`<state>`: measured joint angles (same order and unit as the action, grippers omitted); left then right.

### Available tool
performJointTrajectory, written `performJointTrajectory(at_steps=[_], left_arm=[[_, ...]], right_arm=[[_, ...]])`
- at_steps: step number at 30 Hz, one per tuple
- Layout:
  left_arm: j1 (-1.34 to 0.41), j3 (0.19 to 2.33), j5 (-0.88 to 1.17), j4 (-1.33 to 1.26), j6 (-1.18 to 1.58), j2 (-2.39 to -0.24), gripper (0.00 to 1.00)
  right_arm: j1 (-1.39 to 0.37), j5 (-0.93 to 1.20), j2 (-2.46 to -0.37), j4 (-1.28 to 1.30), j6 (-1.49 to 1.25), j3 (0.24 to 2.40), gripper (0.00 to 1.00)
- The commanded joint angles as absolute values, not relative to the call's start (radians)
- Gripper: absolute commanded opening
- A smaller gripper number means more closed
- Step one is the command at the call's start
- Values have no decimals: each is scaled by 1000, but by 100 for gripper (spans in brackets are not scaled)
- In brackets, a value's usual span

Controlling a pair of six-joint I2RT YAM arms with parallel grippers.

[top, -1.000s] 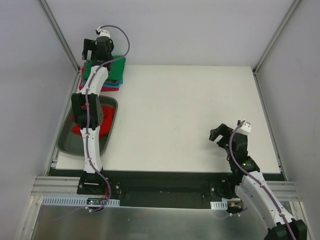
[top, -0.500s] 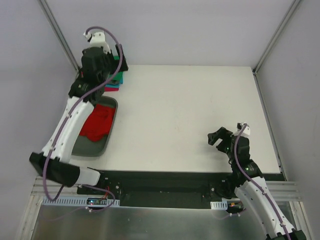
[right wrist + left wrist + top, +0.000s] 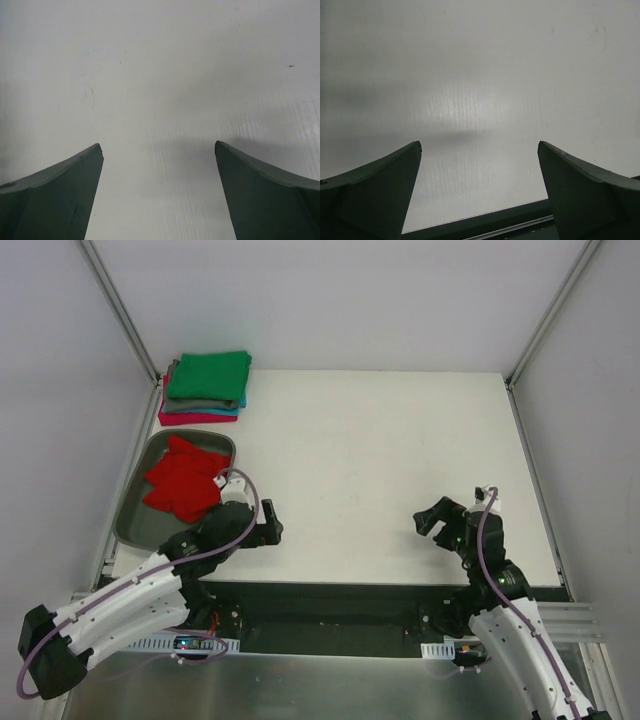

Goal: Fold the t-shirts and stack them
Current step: Put the neatly folded tshirt into the corner of the board with the left arm

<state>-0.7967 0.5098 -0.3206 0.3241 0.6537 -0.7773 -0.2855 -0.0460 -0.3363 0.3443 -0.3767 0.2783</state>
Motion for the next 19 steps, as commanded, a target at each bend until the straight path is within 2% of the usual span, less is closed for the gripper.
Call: performJointTrajectory(at_steps=[1, 7, 19], left_arm=[[-805, 378, -359, 302, 790, -603, 99], [-805, 339, -390, 310, 749, -476, 99], [-805, 368, -446, 365, 755, -523, 99]], right_arm=[[-282, -129, -310, 455, -391, 350, 96], [-282, -166, -232, 494, -390, 331, 96], [-282, -201, -111, 509, -405, 325, 96]])
